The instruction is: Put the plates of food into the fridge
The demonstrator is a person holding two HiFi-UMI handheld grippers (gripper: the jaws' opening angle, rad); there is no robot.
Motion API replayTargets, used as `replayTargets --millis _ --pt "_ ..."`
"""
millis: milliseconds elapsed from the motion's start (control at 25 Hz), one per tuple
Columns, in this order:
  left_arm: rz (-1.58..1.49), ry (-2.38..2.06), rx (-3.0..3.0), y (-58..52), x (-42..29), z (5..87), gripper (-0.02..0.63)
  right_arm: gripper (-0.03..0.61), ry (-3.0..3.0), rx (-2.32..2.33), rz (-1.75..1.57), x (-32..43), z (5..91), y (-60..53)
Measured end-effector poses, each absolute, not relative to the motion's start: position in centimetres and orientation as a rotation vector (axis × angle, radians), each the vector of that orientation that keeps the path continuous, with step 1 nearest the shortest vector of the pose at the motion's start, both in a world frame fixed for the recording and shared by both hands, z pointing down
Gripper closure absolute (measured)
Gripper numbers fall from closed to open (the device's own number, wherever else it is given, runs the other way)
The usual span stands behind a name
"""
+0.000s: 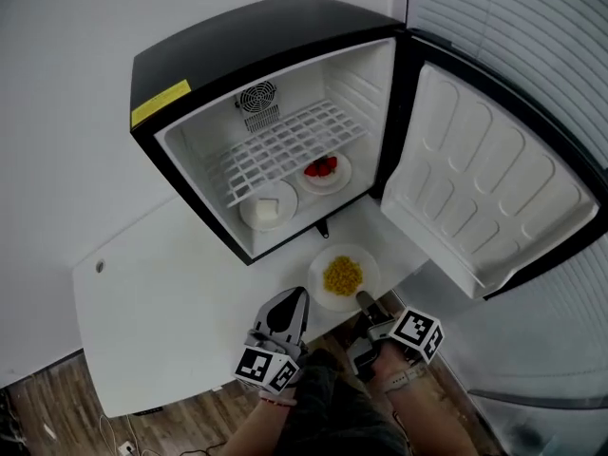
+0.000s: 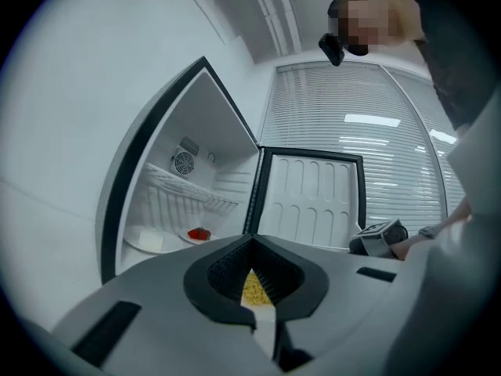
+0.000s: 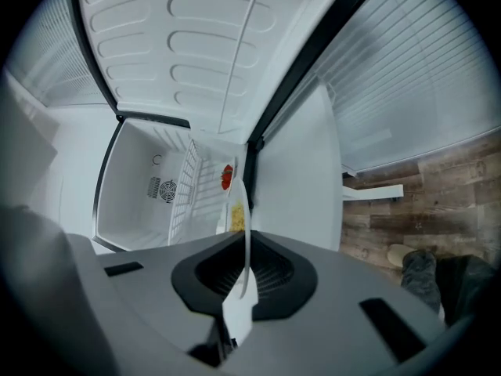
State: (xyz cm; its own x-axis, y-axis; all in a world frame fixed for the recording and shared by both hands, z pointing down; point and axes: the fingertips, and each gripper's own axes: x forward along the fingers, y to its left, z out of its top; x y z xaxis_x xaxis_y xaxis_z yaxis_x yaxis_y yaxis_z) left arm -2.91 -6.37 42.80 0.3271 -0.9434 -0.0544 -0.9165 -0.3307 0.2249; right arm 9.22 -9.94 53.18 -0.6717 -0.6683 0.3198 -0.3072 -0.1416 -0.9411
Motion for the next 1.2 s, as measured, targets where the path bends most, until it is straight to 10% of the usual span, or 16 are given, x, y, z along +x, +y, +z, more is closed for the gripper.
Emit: replayTargets --millis 1200 --pt "-0.403 -2.300 2.043 -13.1 -27.8 36.9 0.607 0.565 1.984 -0.759 -1.925 -9.8 38.3 -20.9"
